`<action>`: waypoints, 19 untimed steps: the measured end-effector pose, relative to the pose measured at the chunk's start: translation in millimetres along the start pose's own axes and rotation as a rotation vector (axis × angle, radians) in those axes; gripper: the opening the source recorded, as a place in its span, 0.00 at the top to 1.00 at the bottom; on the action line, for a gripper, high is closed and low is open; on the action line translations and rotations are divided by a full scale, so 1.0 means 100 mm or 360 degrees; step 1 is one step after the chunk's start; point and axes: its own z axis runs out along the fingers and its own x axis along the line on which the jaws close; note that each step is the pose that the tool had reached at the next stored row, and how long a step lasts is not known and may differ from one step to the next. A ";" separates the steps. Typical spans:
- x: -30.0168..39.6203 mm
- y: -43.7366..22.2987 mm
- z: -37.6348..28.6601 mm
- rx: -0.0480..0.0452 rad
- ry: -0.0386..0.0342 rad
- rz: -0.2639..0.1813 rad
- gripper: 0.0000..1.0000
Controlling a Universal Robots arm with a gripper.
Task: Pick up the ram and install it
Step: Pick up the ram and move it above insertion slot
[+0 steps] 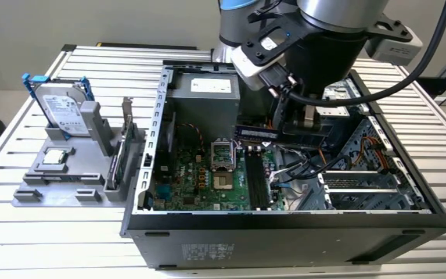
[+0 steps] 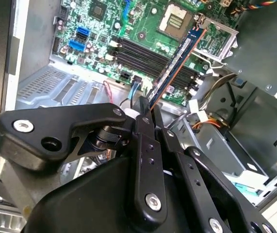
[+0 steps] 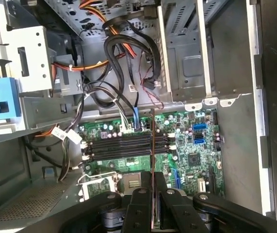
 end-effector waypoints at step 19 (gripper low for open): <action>0.000 0.000 0.000 -0.0001 0.0004 0.0250 1.00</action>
